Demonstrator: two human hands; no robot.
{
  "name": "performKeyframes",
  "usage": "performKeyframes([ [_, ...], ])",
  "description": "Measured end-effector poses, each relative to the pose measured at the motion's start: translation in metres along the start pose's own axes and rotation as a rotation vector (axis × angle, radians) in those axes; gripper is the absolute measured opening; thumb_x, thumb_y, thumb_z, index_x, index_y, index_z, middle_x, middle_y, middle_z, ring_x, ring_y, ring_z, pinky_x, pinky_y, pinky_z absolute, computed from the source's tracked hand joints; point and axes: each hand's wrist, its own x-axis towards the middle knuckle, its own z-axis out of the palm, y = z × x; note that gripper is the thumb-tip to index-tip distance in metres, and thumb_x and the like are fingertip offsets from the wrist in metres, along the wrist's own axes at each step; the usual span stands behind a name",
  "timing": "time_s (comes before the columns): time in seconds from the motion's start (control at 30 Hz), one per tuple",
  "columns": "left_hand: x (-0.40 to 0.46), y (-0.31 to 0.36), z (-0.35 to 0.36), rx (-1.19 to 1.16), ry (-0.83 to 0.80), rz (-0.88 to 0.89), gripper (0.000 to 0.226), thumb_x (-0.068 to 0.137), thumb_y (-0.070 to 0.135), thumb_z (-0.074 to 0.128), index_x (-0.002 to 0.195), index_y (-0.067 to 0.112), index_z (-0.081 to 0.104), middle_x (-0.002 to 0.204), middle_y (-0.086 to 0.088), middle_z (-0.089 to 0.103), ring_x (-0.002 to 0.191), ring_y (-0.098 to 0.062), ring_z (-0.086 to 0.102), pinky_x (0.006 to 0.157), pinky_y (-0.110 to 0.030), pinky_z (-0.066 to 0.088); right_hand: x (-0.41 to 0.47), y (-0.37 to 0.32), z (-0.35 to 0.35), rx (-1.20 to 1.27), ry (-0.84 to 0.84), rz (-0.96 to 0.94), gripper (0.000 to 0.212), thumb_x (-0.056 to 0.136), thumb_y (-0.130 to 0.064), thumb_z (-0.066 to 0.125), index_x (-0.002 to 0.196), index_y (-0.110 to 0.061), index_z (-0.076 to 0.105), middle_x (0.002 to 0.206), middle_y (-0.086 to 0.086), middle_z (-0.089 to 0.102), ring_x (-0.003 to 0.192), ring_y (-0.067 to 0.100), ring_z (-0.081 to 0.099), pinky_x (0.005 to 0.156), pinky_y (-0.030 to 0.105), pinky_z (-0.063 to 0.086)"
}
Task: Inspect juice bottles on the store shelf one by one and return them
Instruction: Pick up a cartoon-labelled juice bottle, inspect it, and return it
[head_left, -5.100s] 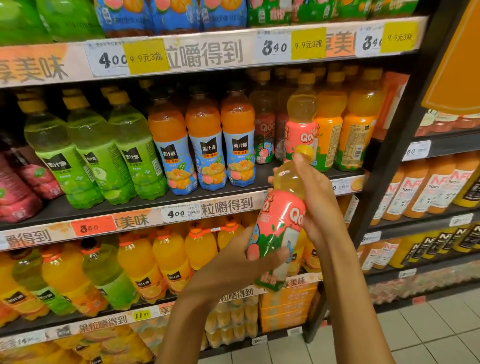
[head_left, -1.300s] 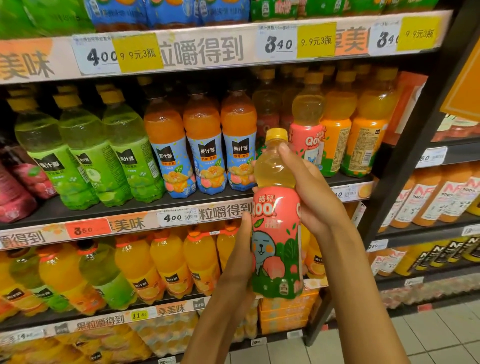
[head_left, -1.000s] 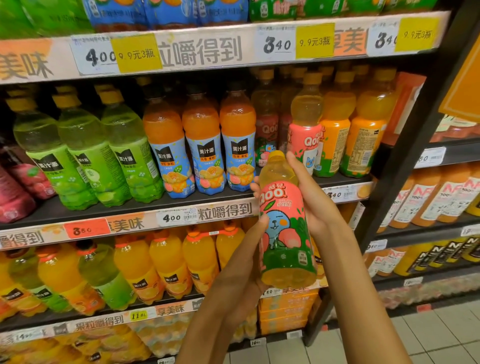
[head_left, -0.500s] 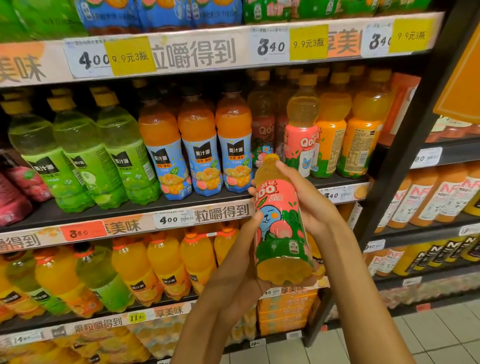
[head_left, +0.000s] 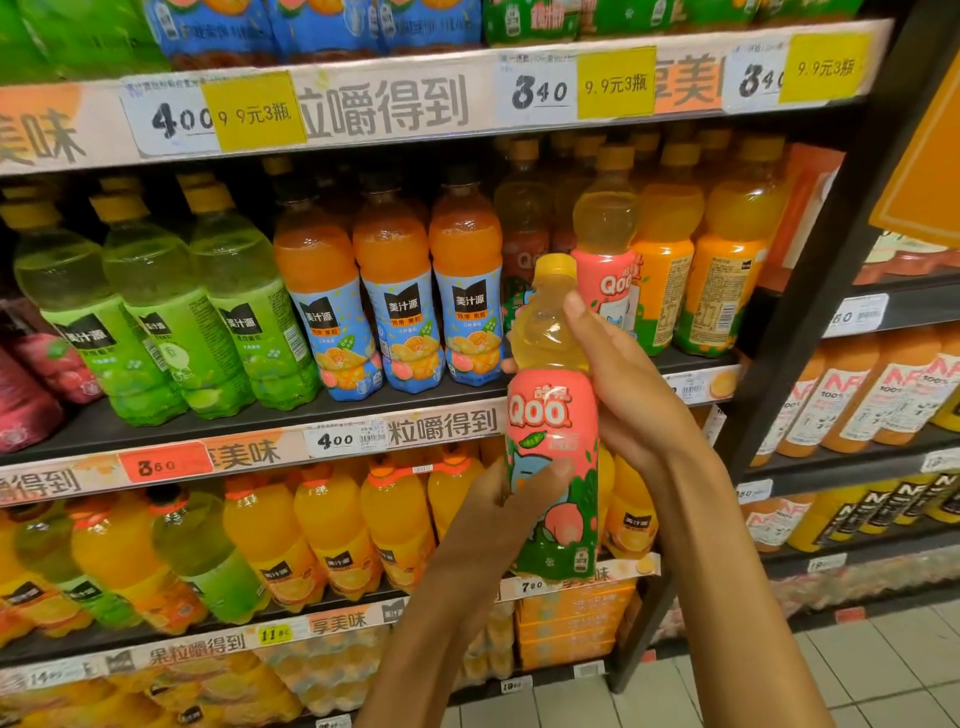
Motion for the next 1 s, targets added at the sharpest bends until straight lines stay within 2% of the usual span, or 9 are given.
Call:
performKeyframes([
  [0.1,0.004,-0.007,-0.003,0.056,-0.023,0.081,0.046,0.069,0.031,0.068,0.113,0.022,0.059,0.105,-0.002,0.072,0.098,-0.020,0.068,0.085,-0.034,0.056,-0.004,0.001,0.002,-0.033,0.017,-0.084,0.044,0.085,-0.048,0.063,0.115,-0.016,0.061,0.105,0.007,0.073,0.096,0.023,0.071,0.081,0.036,0.058],
  [0.23,0.006,-0.011,-0.012,0.061,-0.081,0.172,0.046,0.070,0.020,0.071,0.113,0.026,0.057,0.103,0.002,0.073,0.095,-0.015,0.069,0.073,-0.022,0.055,-0.015,-0.001,0.002,-0.100,-0.079,-0.216,0.066,0.072,-0.065,0.070,0.123,-0.026,0.057,0.123,0.012,0.065,0.113,0.036,0.062,0.098,0.054,0.048],
  [0.37,0.007,-0.008,-0.020,0.095,-0.074,0.300,0.057,0.064,0.020,0.080,0.115,0.026,0.056,0.101,0.002,0.073,0.091,-0.013,0.069,0.070,-0.021,0.054,-0.024,-0.003,-0.004,-0.063,-0.178,-0.252,0.069,0.072,-0.060,0.074,0.130,-0.029,0.053,0.127,0.011,0.061,0.119,0.037,0.057,0.098,0.050,0.046],
  [0.47,0.010,-0.005,-0.024,0.124,-0.075,0.380,0.060,0.069,0.000,0.075,0.120,0.023,0.053,0.107,0.006,0.071,0.095,-0.008,0.067,0.073,-0.017,0.052,-0.031,-0.002,-0.003,-0.002,-0.255,-0.259,0.067,0.074,-0.053,0.077,0.132,-0.029,0.053,0.128,0.006,0.061,0.119,0.031,0.057,0.096,0.044,0.046],
  [0.57,0.012,-0.005,-0.026,0.138,-0.088,0.436,0.067,0.068,-0.010,0.072,0.123,0.023,0.051,0.113,0.012,0.069,0.101,-0.005,0.065,0.076,-0.015,0.051,-0.033,-0.002,-0.002,-0.010,-0.301,-0.287,0.062,0.076,-0.051,0.076,0.130,-0.029,0.055,0.127,0.003,0.062,0.120,0.031,0.056,0.099,0.047,0.044],
  [0.67,0.012,-0.006,-0.029,0.147,-0.082,0.460,0.074,0.062,-0.005,0.082,0.123,0.023,0.052,0.115,0.012,0.068,0.105,-0.007,0.064,0.078,-0.016,0.051,-0.034,-0.003,-0.001,-0.017,-0.343,-0.295,0.056,0.077,-0.048,0.076,0.126,-0.030,0.058,0.124,0.001,0.063,0.117,0.029,0.056,0.099,0.047,0.044],
  [0.77,0.009,-0.004,-0.032,0.143,-0.100,0.464,0.073,0.058,0.010,0.085,0.123,0.024,0.054,0.116,0.009,0.068,0.106,-0.010,0.065,0.080,-0.019,0.052,-0.036,-0.004,-0.001,0.021,-0.355,-0.286,0.054,0.075,-0.045,0.078,0.123,-0.028,0.060,0.123,0.001,0.063,0.116,0.027,0.057,0.096,0.043,0.045],
  [0.93,0.004,-0.002,-0.042,0.199,-0.161,0.416,0.054,0.057,0.019,0.082,0.106,0.038,0.067,0.098,-0.001,0.073,0.089,-0.015,0.069,0.073,-0.033,0.056,-0.035,-0.012,0.008,0.080,-0.372,-0.284,0.058,0.072,-0.045,0.080,0.121,-0.022,0.062,0.115,0.003,0.067,0.104,0.025,0.064,0.089,0.040,0.051],
  [1.0,0.002,-0.004,-0.042,0.185,-0.202,0.395,0.047,0.059,0.024,0.082,0.103,0.035,0.068,0.096,0.000,0.074,0.087,-0.014,0.070,0.072,-0.027,0.055,-0.033,-0.012,0.014,0.126,-0.360,-0.263,0.054,0.071,-0.042,0.081,0.117,-0.020,0.064,0.107,0.006,0.069,0.092,0.026,0.068,0.084,0.041,0.053],
])
